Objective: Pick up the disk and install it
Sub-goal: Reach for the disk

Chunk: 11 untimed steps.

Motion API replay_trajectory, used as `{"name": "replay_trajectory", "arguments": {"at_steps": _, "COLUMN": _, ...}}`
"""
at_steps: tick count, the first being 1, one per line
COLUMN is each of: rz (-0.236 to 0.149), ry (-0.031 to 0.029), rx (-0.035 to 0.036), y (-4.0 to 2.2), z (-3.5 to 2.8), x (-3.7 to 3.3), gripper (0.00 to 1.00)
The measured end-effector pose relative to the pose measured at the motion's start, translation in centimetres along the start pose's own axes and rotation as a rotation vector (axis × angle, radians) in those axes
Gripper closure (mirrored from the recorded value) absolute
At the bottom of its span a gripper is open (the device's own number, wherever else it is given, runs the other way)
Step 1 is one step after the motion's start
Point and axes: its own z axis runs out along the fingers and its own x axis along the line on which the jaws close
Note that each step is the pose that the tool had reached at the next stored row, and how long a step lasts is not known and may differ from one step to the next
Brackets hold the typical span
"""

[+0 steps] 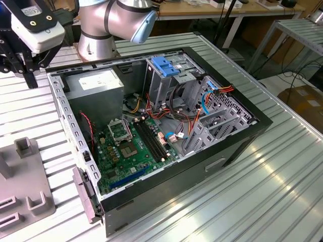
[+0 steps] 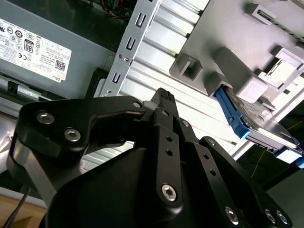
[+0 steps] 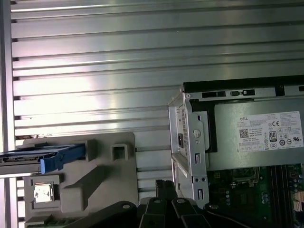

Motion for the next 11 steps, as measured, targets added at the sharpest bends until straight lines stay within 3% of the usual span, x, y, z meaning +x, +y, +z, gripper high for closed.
{"name": "replay_trajectory", "arguments": {"at_steps": 11, "rz": 0.000, "ry": 0.0000, "rx": 0.0000, "y": -0.13, "z": -0.05, "x": 1.74, "gripper": 0.90}}
